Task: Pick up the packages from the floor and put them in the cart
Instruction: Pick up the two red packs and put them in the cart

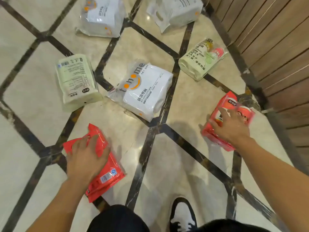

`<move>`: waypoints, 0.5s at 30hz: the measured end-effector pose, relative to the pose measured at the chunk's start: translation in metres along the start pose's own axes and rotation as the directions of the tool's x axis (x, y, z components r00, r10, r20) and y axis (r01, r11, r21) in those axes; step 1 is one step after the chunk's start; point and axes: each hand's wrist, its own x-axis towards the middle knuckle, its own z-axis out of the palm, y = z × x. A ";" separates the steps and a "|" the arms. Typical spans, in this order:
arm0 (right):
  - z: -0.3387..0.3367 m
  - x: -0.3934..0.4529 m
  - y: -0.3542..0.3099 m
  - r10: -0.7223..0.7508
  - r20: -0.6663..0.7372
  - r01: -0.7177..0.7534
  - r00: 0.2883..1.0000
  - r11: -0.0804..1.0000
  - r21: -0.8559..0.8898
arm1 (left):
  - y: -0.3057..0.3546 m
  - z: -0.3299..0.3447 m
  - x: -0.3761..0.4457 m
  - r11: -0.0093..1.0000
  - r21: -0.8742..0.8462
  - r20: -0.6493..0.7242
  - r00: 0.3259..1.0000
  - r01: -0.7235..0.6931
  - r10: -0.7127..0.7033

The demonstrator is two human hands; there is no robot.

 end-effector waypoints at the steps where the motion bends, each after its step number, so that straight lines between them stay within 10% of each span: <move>1: 0.011 0.010 0.006 0.053 0.006 -0.053 0.999 0.999 0.009 | -0.008 0.013 0.001 0.997 0.001 0.040 0.996 0.082 -0.082; 6: 0.051 0.044 0.023 0.180 0.106 -0.187 0.978 0.981 0.056 | -0.014 0.065 0.007 0.974 0.002 0.186 0.957 0.227 -0.223; 15: 0.086 -0.005 -0.014 -0.116 0.062 0.120 0.991 0.991 -0.066 | 0.047 0.082 0.025 0.969 0.183 0.118 0.982 -0.166 0.146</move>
